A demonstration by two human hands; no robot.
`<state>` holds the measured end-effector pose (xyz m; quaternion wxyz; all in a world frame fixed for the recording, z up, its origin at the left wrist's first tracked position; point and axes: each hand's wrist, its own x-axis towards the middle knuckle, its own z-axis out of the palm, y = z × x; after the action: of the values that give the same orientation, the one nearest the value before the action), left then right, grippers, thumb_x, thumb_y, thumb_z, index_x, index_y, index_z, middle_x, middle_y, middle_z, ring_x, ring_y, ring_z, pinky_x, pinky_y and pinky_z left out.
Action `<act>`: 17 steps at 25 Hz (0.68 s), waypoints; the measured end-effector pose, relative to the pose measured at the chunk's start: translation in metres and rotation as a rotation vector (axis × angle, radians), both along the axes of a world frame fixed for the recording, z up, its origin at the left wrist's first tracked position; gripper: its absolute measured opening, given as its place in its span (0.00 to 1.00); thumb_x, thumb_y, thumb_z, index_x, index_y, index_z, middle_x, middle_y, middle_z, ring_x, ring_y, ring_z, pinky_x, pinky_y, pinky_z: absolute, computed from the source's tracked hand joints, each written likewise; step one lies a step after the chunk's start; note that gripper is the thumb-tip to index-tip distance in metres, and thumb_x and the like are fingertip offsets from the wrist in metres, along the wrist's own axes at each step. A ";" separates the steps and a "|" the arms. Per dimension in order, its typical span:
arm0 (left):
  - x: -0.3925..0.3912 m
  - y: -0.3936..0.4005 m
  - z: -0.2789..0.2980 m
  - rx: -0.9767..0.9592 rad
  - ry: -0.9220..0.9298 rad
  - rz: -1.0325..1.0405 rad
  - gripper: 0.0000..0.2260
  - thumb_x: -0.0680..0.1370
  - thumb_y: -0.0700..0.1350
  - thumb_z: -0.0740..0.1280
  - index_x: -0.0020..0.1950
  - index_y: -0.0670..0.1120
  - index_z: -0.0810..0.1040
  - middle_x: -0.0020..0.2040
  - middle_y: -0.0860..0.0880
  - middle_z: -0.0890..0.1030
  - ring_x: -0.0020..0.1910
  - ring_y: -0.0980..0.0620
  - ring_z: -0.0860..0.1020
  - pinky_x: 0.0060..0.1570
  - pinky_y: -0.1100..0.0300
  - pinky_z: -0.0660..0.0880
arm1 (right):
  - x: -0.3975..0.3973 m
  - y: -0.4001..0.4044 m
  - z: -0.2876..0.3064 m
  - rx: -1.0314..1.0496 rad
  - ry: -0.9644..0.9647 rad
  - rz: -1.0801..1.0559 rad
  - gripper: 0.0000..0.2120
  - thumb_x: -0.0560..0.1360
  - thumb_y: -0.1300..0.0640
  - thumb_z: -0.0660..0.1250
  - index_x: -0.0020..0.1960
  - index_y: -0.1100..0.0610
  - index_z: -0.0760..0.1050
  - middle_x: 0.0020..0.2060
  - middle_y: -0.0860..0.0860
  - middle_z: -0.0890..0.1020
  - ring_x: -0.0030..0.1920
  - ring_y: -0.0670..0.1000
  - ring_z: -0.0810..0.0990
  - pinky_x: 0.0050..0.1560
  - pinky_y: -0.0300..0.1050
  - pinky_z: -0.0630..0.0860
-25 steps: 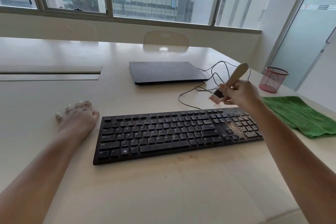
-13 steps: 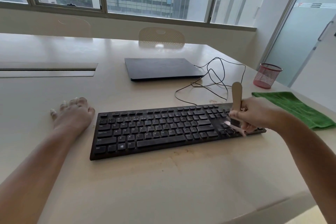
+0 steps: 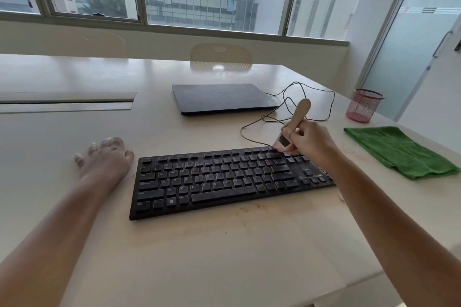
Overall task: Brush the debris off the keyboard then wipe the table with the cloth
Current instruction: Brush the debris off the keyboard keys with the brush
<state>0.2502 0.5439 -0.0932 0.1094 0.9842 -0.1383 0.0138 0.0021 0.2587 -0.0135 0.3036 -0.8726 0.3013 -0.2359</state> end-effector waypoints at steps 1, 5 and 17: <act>0.001 0.000 0.000 -0.002 -0.001 -0.003 0.20 0.80 0.50 0.52 0.70 0.44 0.64 0.73 0.43 0.63 0.73 0.41 0.59 0.70 0.38 0.54 | -0.004 0.001 0.003 -0.011 0.063 -0.014 0.07 0.77 0.56 0.64 0.52 0.57 0.77 0.34 0.52 0.81 0.26 0.41 0.81 0.30 0.33 0.78; 0.002 0.001 0.000 -0.015 0.004 -0.002 0.19 0.80 0.49 0.52 0.69 0.44 0.64 0.73 0.43 0.63 0.73 0.40 0.58 0.69 0.37 0.53 | -0.036 0.006 0.013 0.046 0.317 0.011 0.05 0.78 0.56 0.63 0.51 0.56 0.76 0.30 0.52 0.81 0.24 0.41 0.79 0.25 0.31 0.73; 0.000 0.000 0.000 -0.018 0.008 -0.010 0.19 0.80 0.49 0.52 0.69 0.43 0.65 0.73 0.42 0.63 0.73 0.40 0.58 0.70 0.37 0.53 | -0.066 0.002 0.016 -0.038 0.281 0.105 0.03 0.73 0.56 0.69 0.45 0.56 0.80 0.35 0.52 0.83 0.35 0.50 0.81 0.39 0.43 0.76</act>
<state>0.2503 0.5442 -0.0931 0.1187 0.9826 -0.1426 0.0108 -0.0640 0.2604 0.0022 0.2537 -0.9172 0.2903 -0.1008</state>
